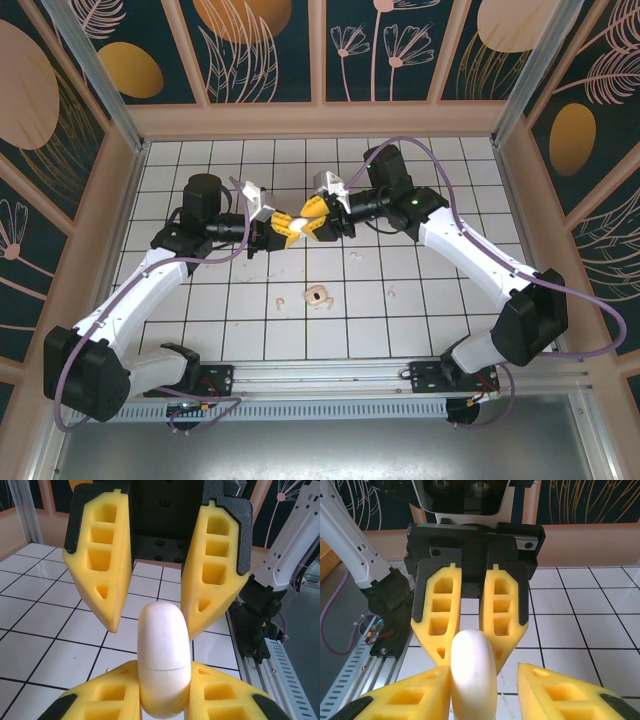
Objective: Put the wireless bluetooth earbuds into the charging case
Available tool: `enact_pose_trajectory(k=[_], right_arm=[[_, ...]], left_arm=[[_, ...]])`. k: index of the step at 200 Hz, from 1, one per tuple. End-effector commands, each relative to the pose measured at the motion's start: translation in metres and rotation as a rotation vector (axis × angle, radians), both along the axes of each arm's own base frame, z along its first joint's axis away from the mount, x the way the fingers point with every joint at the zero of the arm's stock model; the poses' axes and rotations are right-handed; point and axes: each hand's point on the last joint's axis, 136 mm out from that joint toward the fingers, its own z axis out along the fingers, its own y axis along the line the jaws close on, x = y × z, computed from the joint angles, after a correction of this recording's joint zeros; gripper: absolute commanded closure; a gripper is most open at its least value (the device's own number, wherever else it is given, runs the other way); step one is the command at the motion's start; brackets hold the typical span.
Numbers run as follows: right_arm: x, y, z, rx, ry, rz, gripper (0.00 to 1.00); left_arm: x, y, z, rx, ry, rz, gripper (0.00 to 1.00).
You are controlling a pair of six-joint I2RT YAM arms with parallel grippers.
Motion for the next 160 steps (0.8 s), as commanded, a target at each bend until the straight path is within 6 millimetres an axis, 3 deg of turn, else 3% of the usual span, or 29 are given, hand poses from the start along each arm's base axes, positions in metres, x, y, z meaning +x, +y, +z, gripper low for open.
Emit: enact_pose_trajectory(k=[1, 39, 116, 127, 146, 160], right_arm=[[0.020, -0.003, 0.010, 0.023, -0.037, -0.101, 0.61], [0.041, -0.013, 0.016, 0.075, 0.039, -0.185, 0.60], [0.032, -0.018, 0.022, 0.099, 0.125, -0.194, 0.55], [0.043, -0.030, 0.022, 0.095, 0.161, -0.265, 0.54], [0.056, -0.043, 0.009, 0.043, 0.258, -0.423, 0.54], [0.068, -0.060, -0.015, -0.043, 0.359, -0.602, 0.55]], left_arm=[[-0.008, 0.000, 0.002, -0.013, -0.011, -0.033, 0.87], [-0.009, 0.000, 0.002, -0.017, -0.013, -0.035, 0.87], [0.003, -0.001, 0.000, -0.037, 0.020, 0.029, 0.85], [0.009, -0.001, 0.000, -0.041, 0.037, 0.062, 0.85], [0.019, 0.000, -0.003, -0.054, 0.068, 0.126, 0.86], [0.026, 0.002, -0.010, -0.058, 0.085, 0.175, 0.87]])
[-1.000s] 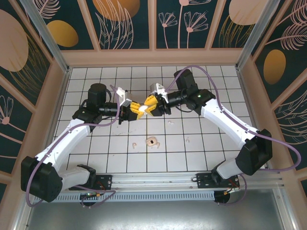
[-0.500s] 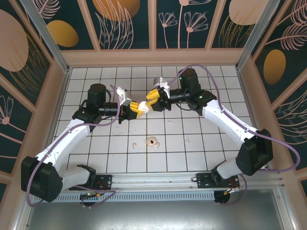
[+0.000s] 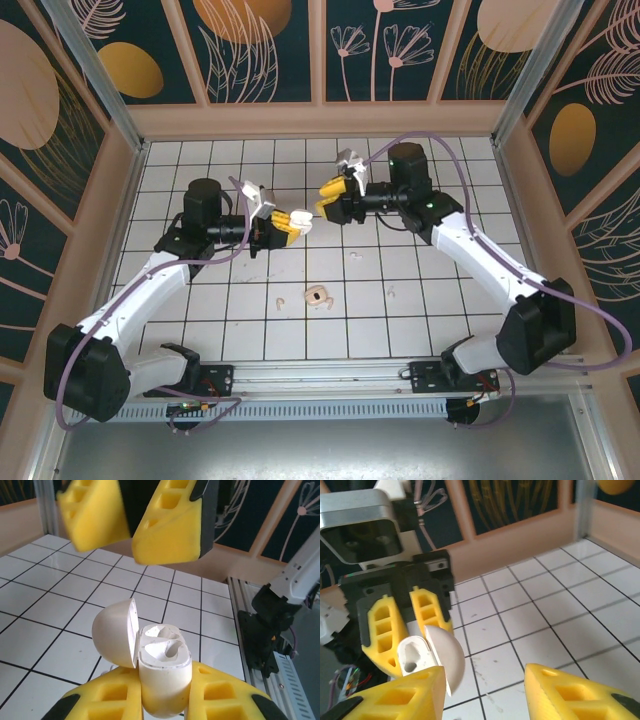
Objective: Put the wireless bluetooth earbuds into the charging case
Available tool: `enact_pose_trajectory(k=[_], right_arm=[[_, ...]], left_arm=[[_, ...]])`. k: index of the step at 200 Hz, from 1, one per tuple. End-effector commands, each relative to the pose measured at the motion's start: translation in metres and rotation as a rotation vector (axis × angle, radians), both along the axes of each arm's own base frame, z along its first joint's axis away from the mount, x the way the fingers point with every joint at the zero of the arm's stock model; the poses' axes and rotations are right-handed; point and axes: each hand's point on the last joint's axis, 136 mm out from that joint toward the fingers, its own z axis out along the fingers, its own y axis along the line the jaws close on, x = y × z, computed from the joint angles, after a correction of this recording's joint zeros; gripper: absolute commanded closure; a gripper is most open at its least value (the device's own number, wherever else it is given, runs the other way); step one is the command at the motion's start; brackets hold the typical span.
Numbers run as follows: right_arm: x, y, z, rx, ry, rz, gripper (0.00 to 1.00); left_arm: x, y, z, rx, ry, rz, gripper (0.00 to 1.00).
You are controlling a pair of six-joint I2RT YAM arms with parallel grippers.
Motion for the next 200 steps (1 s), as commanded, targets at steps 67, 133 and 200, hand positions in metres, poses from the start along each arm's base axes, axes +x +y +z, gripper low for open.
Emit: enact_pose_trajectory(k=[67, 133, 200], right_arm=[[-0.007, -0.128, -0.165, -0.551, 0.760, -0.784, 0.55], [-0.040, -0.138, -0.250, -0.707, 0.982, -0.765, 0.56], [-0.040, -0.130, -0.285, -0.739, 1.029, -0.710, 0.55]], left_arm=[[0.015, -0.007, -0.044, -0.007, 0.086, 0.109, 0.87], [0.016, -0.012, -0.055, 0.009, 0.115, 0.103, 0.88], [0.016, -0.011, -0.054, 0.019, 0.113, 0.109, 0.88]])
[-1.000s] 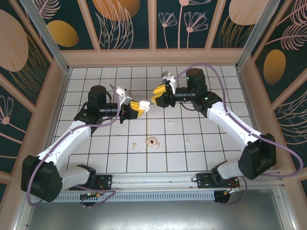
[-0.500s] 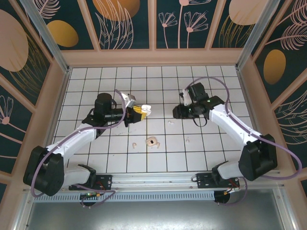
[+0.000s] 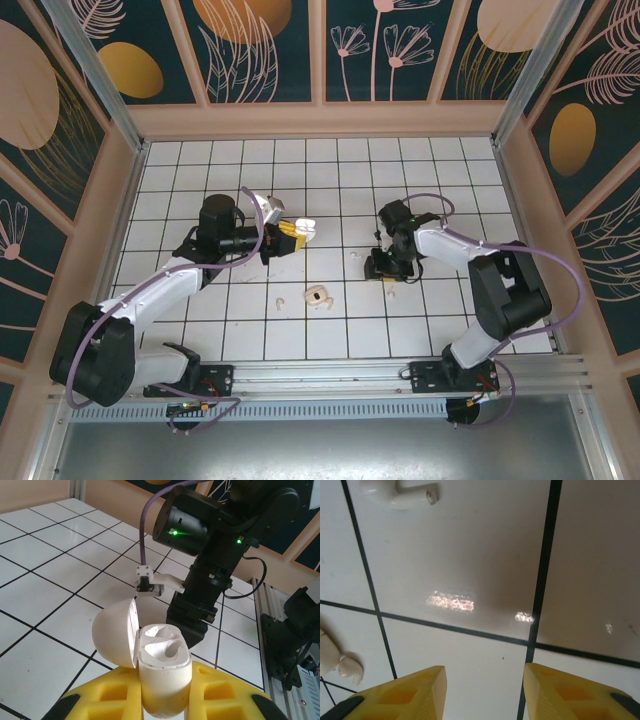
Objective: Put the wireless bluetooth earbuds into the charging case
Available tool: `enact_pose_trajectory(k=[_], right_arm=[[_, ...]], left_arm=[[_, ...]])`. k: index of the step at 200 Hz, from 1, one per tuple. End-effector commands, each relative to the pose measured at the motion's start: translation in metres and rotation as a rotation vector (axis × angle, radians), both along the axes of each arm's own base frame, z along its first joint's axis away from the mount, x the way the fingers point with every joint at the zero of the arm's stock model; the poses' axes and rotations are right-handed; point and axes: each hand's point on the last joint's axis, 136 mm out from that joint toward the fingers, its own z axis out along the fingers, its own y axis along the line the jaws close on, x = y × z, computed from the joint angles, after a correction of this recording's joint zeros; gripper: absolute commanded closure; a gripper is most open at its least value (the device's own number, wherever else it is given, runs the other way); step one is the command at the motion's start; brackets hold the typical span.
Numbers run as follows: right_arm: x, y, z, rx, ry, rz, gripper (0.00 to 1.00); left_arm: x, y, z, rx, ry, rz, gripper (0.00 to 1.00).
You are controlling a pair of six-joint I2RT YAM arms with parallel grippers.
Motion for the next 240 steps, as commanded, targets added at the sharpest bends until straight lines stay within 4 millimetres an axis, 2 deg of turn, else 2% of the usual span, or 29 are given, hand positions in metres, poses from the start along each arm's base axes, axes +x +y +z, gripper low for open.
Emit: enact_pose_trajectory(k=[1, 27, 65, 135, 187, 240], right_arm=[[0.001, 0.005, -0.007, 0.026, 0.005, 0.012, 0.55], [-0.002, 0.000, -0.015, -0.004, 0.021, 0.007, 0.54], [-0.012, -0.018, -0.025, -0.098, 0.060, -0.011, 0.54], [-0.028, -0.038, -0.021, -0.185, 0.096, -0.059, 0.54], [-0.045, -0.041, -0.014, -0.176, 0.129, -0.089, 0.54], [-0.071, -0.030, -0.009, -0.108, 0.201, -0.075, 0.57]], left_arm=[[0.001, -0.001, 0.004, -0.005, -0.021, -0.003, 0.88], [0.001, -0.002, 0.003, -0.004, -0.016, -0.005, 0.88], [0.002, -0.002, 0.002, 0.001, -0.012, -0.005, 0.88], [0.003, -0.002, 0.003, 0.013, -0.010, -0.001, 0.87], [0.003, -0.002, 0.004, 0.013, -0.008, -0.001, 0.87], [0.002, -0.002, 0.003, 0.010, 0.000, -0.006, 0.87]])
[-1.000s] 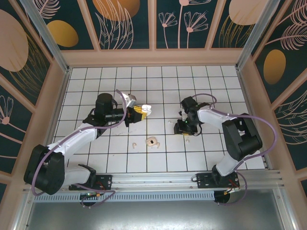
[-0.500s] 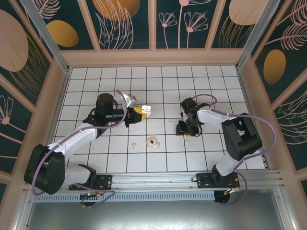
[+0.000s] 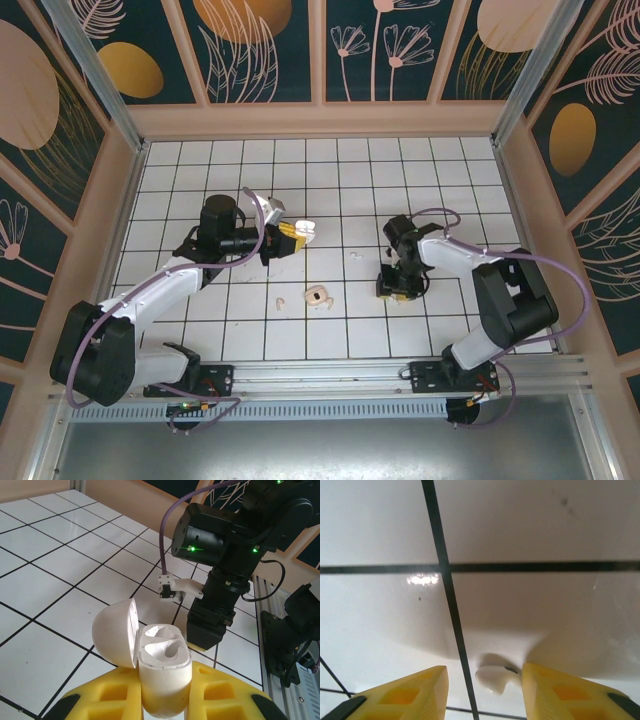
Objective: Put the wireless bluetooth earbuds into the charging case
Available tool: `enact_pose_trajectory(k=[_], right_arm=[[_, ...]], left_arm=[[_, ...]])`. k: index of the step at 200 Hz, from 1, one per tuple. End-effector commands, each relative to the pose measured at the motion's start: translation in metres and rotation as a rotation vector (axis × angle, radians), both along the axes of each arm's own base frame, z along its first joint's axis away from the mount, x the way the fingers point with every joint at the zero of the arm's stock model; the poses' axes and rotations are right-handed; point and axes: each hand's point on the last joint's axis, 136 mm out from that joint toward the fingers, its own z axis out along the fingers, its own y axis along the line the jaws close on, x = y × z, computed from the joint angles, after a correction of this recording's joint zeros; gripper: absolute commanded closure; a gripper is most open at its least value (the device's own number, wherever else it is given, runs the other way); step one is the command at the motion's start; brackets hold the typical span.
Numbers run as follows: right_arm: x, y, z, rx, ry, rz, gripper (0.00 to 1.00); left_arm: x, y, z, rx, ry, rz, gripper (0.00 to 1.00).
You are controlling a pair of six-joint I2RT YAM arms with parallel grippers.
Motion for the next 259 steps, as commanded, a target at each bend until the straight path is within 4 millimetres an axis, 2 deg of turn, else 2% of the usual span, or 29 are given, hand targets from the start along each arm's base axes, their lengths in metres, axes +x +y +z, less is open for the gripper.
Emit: enact_pose_trajectory(k=[1, 21, 56, 118, 259], right_arm=[[-0.024, 0.003, 0.005, 0.018, 0.074, -0.007, 0.57], [-0.024, 0.003, 0.012, 0.002, 0.065, 0.004, 0.58], [0.000, -0.009, 0.028, -0.105, -0.020, 0.004, 0.59], [0.009, -0.002, 0.016, -0.122, -0.007, 0.025, 0.65], [-0.012, -0.005, -0.011, -0.153, 0.070, 0.030, 0.66]], left_arm=[[0.003, -0.003, 0.009, -0.006, -0.026, -0.010, 0.87], [0.003, -0.003, 0.009, -0.008, -0.023, -0.011, 0.87], [0.003, -0.004, 0.010, -0.010, -0.024, -0.013, 0.87], [0.003, -0.003, 0.010, -0.005, -0.026, -0.009, 0.87], [0.005, -0.003, 0.007, 0.003, -0.015, -0.003, 0.87]])
